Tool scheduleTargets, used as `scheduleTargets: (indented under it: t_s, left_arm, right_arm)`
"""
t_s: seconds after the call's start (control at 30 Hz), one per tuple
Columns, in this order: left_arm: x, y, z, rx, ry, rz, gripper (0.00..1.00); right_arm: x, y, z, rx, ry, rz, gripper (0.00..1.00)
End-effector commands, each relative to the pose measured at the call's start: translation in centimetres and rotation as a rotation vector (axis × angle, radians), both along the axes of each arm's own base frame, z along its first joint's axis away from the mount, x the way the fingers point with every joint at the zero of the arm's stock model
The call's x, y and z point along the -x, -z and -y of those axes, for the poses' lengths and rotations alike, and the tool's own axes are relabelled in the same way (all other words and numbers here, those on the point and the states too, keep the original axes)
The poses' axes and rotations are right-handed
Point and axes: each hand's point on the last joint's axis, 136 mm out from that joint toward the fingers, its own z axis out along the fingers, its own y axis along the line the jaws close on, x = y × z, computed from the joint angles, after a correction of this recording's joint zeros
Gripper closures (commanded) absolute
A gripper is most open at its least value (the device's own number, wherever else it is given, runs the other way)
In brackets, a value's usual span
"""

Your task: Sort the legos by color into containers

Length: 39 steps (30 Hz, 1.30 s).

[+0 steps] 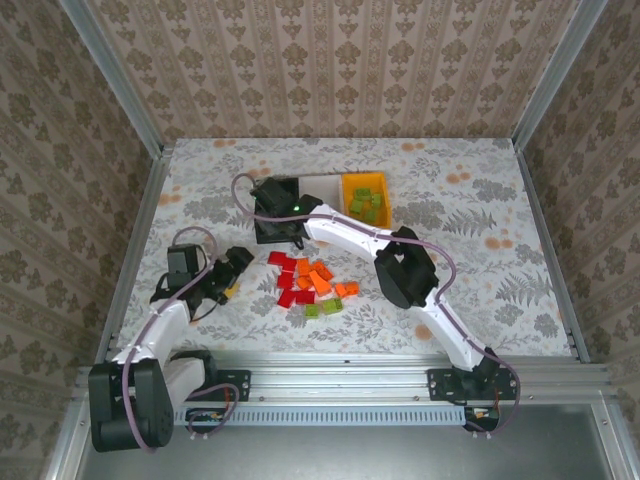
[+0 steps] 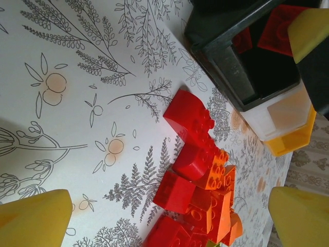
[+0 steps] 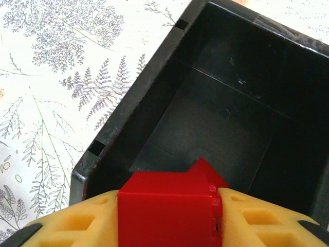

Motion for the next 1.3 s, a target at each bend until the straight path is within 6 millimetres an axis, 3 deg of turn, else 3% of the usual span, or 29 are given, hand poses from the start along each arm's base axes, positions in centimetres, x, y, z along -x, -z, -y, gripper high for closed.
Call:
scheduleTargets:
  t_s: [0.0, 0.37, 0.47, 0.57, 0.67, 0.73, 0.9, 1.1, 1.27]
  left_arm:
    - [-0.1, -1.3, 0.1, -0.001, 0.022, 0.035, 0.00]
    - [0.4, -2.0, 0.1, -0.020, 0.040, 0.064, 0.00]
    - [0.4, -2.2, 0.7, -0.019, 0.066, 0.074, 0.00]
    - [0.9, -2.1, 1.6, -0.050, 0.109, 0.086, 0.00]
    - [1.8, -1.0, 3.3, -0.074, 0.151, 0.078, 0.00]
    - [2.7, -0.1, 4.3, -0.079, 0.161, 0.067, 0.00]
    - [4.0, 0.8, 4.5, -0.078, 0.125, 0.093, 0.00]
    - [4.8, 0.9, 4.5, -0.063, 0.100, 0.118, 0.00]
    - [5.1, 1.2, 4.8, -0.065, 0.115, 0.106, 0.00]
  right_arm:
    - [-0.1, -1.3, -0.1, 0.030, -0.013, 0.025, 0.50]
    - [-0.3, -3.9, 0.6, 0.048, 0.007, 0.089, 0.44]
    - [1.7, -5.6, 1.9, 0.024, 0.016, 0.115, 0.44]
    - [5.6, -6.5, 4.9, -0.008, 0.043, 0.126, 0.46]
    - [9.0, -4.9, 8.1, -0.026, 0.062, 0.059, 0.50]
    - [11.5, -2.5, 9.9, -0.018, 0.056, -0.029, 0.50]
    - [15.8, 2.0, 11.2, -0.067, 0.043, -0.212, 0.50]
    - [16.8, 5.4, 11.3, -0.055, 0.040, -0.278, 0.51]
    - [16.9, 7.0, 11.3, -0.021, 0.046, -0.280, 0.53]
